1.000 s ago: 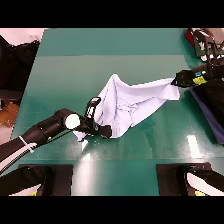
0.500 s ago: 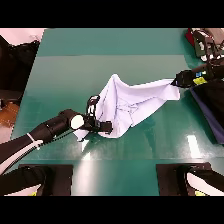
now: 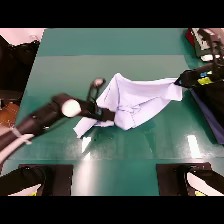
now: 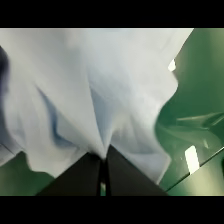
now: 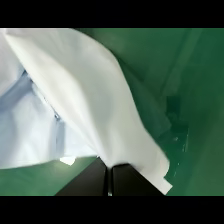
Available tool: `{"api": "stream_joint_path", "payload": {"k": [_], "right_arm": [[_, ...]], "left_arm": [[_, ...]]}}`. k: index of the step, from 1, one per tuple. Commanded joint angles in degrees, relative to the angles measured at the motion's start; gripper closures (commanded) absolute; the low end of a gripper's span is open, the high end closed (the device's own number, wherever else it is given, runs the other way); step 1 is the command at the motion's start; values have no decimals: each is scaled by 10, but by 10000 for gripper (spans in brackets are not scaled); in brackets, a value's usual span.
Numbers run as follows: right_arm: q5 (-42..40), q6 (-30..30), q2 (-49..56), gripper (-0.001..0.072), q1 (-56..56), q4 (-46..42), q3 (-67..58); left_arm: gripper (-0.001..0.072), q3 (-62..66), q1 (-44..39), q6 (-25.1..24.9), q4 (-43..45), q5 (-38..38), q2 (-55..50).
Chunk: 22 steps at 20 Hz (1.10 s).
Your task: Fold the shirts.
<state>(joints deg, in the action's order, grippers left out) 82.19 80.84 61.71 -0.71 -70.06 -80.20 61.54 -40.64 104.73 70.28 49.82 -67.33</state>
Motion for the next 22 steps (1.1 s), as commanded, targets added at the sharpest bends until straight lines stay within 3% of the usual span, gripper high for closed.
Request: {"api": "stream_joint_path", "payload": {"k": [1, 6, 10, 13, 19, 22], "right_arm": [[3, 1, -49, 695, 24, 0, -33], [-13, 2, -123, 695, 82, 0, -155], [-5, 8, -160, 695, 137, 0, -246], [18, 9, -171, 694, 181, 0, -301], [88, 43, -148, 695, 243, 0, -359], [147, 79, -92, 695, 223, 30, -370]], "left_arm": [[677, 123, 37, -17, 101, 117, 93], [676, 308, 73, -31, 191, 218, 223], [676, 466, 73, -32, 194, 298, 239], [676, 542, 73, -32, 193, 317, 239], [677, 575, 73, -39, 192, 326, 234], [677, 538, 73, -63, 247, 354, 216]]}}
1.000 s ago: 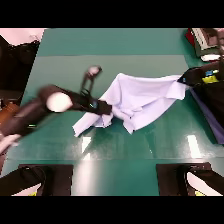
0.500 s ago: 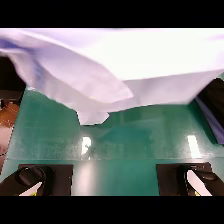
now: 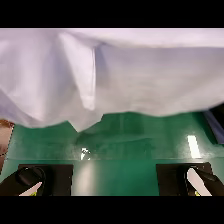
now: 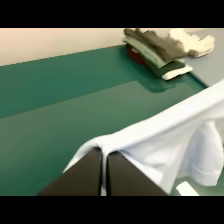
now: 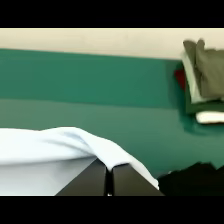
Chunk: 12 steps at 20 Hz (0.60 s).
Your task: Fold the shirts.
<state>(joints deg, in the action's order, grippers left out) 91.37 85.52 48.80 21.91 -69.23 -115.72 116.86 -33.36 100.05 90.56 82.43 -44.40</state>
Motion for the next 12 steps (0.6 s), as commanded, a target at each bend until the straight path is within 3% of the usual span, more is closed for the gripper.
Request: {"api": "stream_joint_path", "payload": {"k": [1, 4, 7, 9, 12], "right_arm": [[73, 42, 61, 695, -17, 45, -3], [78, 46, 131, 697, -86, 73, 62], [38, 43, 207, 697, -150, 23, 132], [-5, 35, 254, 697, -172, 10, 175], [-88, 24, 310, 697, -186, 5, 224]], "left_arm": [[678, -33, 1, -26, 67, 48, -27], [677, -93, 1, -89, 108, 79, -97], [678, -144, 9, -129, 157, 60, -193], [678, -164, 57, -135, 121, 28, -266], [677, -178, 168, -134, -7, -41, -360]]}}
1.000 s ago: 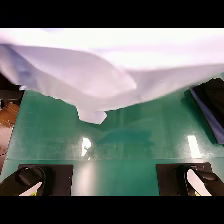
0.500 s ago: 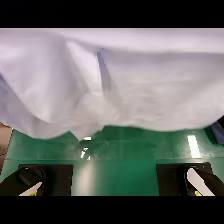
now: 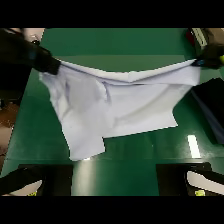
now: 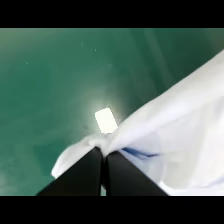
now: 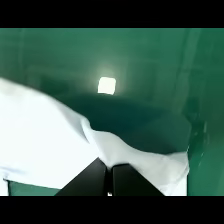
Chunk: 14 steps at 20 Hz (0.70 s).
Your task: Fold the shirts.
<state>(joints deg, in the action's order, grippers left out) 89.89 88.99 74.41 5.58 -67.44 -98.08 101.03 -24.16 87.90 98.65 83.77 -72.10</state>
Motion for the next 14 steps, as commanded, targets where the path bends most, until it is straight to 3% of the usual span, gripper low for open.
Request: {"api": "stream_joint_path", "payload": {"k": [1, 6, 7, 8, 9, 10, 14], "right_arm": [[-102, -13, 66, 697, -23, -16, 59], [-228, -20, 109, 695, -23, -15, 85], [-235, -21, 117, 690, -23, -16, 80], [-238, -21, 125, 567, -23, -16, 72], [-239, -21, 130, 270, -22, -16, 65], [-238, -21, 132, 105, -19, -16, 56], [-212, -21, 102, 120, -2, -16, 37]], "left_arm": [[677, -20, 109, -13, -126, -72, -107], [675, -21, 193, -13, -172, -89, -186], [560, -21, 199, -13, -172, -89, -191], [213, -22, 204, -12, -172, -90, -193], [46, -21, 208, -13, -172, -89, -193], [106, -19, 213, -13, -170, -78, -193], [103, -18, 258, -13, -170, 11, -180]]}}
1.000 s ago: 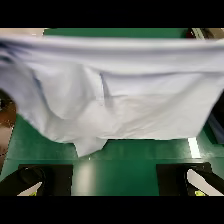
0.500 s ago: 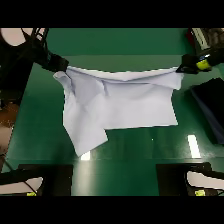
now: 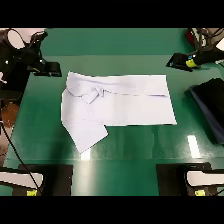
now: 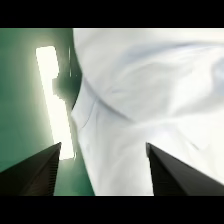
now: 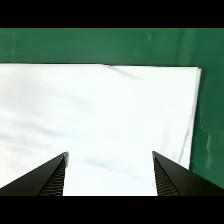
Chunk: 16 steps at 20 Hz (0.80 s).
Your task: Fold the shirts.
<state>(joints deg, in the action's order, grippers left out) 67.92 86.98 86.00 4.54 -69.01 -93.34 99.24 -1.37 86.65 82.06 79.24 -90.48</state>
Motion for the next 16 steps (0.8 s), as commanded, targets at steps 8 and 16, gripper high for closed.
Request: {"api": "stream_joint_path", "payload": {"k": [8, 16], "right_arm": [[155, -52, -76, 201, 24, 3, -11], [179, -52, -78, 201, -15, 5, -11]], "left_arm": [[104, -291, 108, -62, -112, 14, 166], [103, -556, 114, -76, -189, -114, 216]]}}
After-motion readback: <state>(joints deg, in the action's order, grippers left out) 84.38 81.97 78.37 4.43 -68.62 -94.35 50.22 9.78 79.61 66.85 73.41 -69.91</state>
